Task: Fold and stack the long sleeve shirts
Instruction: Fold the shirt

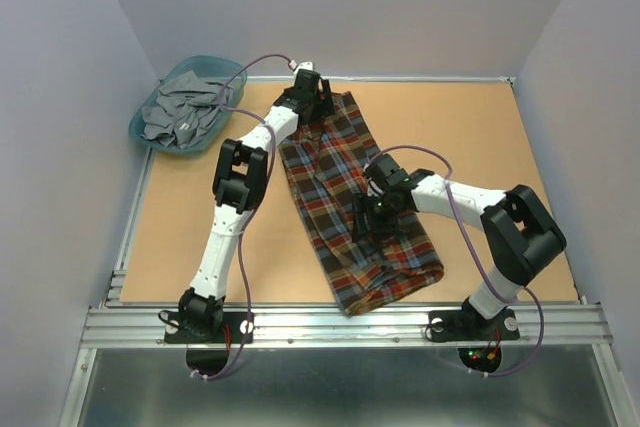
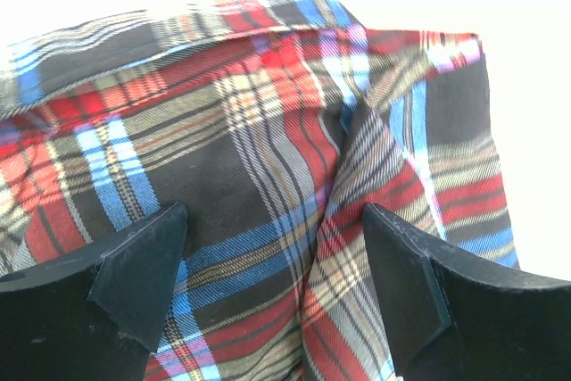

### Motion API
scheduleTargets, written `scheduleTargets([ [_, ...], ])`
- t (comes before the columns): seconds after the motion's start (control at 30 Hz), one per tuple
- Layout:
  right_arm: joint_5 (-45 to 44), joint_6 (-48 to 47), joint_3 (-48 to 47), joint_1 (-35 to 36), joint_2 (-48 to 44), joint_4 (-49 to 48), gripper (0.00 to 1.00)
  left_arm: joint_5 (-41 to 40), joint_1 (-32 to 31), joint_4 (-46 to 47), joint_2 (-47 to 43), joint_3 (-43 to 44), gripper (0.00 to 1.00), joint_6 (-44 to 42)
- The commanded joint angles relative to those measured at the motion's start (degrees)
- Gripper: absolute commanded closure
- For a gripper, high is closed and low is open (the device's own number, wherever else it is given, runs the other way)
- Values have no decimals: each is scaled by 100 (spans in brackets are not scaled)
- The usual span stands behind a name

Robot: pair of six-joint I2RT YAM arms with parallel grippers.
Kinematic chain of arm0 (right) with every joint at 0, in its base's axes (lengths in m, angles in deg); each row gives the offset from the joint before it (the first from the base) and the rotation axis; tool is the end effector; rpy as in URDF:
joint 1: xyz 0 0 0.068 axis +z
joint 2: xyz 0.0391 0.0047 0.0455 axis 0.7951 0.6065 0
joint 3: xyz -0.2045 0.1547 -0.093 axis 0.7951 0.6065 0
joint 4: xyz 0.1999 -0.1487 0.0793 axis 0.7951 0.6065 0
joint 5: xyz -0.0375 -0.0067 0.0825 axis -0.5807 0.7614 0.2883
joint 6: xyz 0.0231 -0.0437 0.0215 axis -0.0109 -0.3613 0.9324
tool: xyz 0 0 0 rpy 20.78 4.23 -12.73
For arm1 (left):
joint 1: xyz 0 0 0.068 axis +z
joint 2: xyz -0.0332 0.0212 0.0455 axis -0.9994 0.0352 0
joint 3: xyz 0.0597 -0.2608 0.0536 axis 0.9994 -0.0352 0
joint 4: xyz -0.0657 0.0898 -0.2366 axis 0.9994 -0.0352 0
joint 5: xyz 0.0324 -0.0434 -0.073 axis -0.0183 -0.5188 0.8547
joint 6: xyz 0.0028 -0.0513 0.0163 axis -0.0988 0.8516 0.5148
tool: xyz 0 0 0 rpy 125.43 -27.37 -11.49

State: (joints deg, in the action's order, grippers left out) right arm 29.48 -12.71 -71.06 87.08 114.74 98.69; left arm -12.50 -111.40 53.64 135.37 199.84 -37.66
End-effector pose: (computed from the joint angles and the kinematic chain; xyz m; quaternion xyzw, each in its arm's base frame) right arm 0.2462 0.1808 0.1677 -0.0768 0.9708 0.2126 0.0804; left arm 0.5399 -0.2304 0.1782 -0.0294 0.8676 -0.1651 0.4681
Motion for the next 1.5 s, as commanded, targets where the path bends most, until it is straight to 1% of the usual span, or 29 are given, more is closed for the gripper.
scheduleTargets([
  [0.0,609,17,-144,417,363,419,31,457,-13,587,118,297,10,-74],
  [0.07,479,-28,-302,426,223,515,31,475,-13,650,66,350,10,-188],
  [0.1,339,-54,-477,426,144,568,31,484,-13,650,-134,315,10,-240],
  [0.17,-136,-168,-810,426,-76,796,31,423,-13,720,-486,-53,9,-372],
  [0.27,-821,-326,-1198,417,-269,1208,31,64,-13,790,-1521,-642,8,-425],
  [0.3,-980,-370,-1321,417,-305,1280,31,-25,-13,782,-1734,-765,9,-425],
  [0.33,-1321,-449,-1496,417,-349,1350,31,-113,-13,755,-1936,-1027,8,-399],
  [0.37,-1489,-484,-1576,391,-410,1455,31,-305,-13,694,-2295,-1160,9,-260],
  [0.4,-1613,-554,-1638,382,-428,1508,32,-385,-13,633,-2472,-1283,9,-189],
  [0.43,-1927,-590,-1769,373,-437,1561,32,-438,-22,476,-2640,-1554,9,-136],
  [0.5,-2036,-678,-1840,312,-454,1614,33,-745,-110,264,-3069,-1863,9,-13],
  [0.53,-2123,-696,-1858,294,-437,1623,37,-825,-154,150,-3211,-2256,9,-4],
  [0.6,-2159,-748,-1850,268,-402,1614,40,-1045,-338,-8,-3562,-2645,9,66],
  [0.63,-2202,-783,-1832,268,-332,1623,44,-1019,-400,-166,-3660,-2995,9,154],
  [0.73,-2177,-801,-1779,276,-244,1606,50,-958,-672,-282,-4011,-3603,8,321],
  [0.77,-2150,-810,-1736,268,-200,1553,56,-888,-742,-273,-4091,-3988,9,409],
  [0.8,-2124,-810,-1692,268,-182,1527,58,-878,-900,-264,-4187,-4148,8,453],
  [0.83,-2072,-810,-1648,268,-173,1483,63,-844,-962,-238,-4223,-4289,8,462],
  [0.87,-2054,-810,-1604,276,-138,1396,64,-782,-1041,-221,-4232,-4508,8,497],
  [0.97,-1843,-784,-1314,268,-77,1158,64,-668,-1209,-185,-4083,-4695,7,585],
  [1.1,-1702,-608,-892,268,2,736,64,-571,-1235,-54,-3714,-4599,7,620],
  [1.23,-1676,-363,-602,268,213,358,62,-720,-1235,-36,-3073,-4204,6,428],
  [1.27,-1676,-310,-549,276,248,227,62,-807,-1218,-71,-2959,-3976,6,401],
  [1.3,-1676,-231,-514,268,336,156,62,-825,-1209,-123,-2714,-3870,6,331],
  [1.43,-1676,7,-470,268,547,-213,61,-861,-1069,-132,-2185,-3247,6,182],
  [1.47,-1528,68,-478,268,661,-362,61,-852,-1033,-141,-2071,-3131,6,129],
])
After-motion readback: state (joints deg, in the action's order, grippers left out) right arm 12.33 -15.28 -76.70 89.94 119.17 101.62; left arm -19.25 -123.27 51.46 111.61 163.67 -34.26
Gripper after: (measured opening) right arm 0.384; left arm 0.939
